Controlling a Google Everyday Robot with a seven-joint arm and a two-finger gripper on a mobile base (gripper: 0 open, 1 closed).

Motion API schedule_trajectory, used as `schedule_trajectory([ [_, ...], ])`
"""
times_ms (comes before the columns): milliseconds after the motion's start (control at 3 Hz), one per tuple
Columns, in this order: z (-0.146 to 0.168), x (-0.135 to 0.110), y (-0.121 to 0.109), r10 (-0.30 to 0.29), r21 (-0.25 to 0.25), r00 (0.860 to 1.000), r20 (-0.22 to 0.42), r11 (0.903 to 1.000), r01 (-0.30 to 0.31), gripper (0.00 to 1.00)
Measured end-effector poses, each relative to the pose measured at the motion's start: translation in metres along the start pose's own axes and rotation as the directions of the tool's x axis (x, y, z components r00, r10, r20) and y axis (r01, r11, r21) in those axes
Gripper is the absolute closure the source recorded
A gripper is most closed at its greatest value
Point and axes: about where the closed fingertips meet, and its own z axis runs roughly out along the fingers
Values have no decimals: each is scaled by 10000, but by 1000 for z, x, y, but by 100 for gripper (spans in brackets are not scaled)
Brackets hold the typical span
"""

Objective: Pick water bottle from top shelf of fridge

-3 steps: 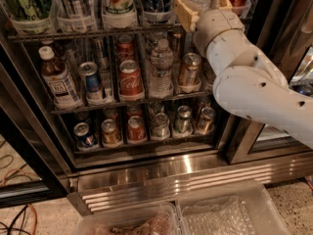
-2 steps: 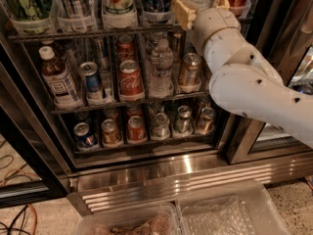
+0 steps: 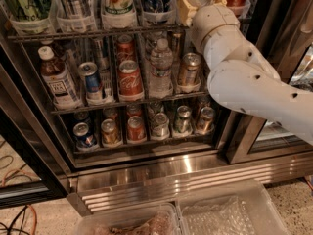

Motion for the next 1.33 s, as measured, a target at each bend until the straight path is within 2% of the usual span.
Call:
schedule_trajectory([
  [333,0,0,-1,-15,-2,10000,-28,10000,15,98],
  [1000,-2,3,2,-154,-122,9987,-489,9998,148,100],
  [1333,-1,0,1,-155,-121,9987,-487,9998,149,100],
])
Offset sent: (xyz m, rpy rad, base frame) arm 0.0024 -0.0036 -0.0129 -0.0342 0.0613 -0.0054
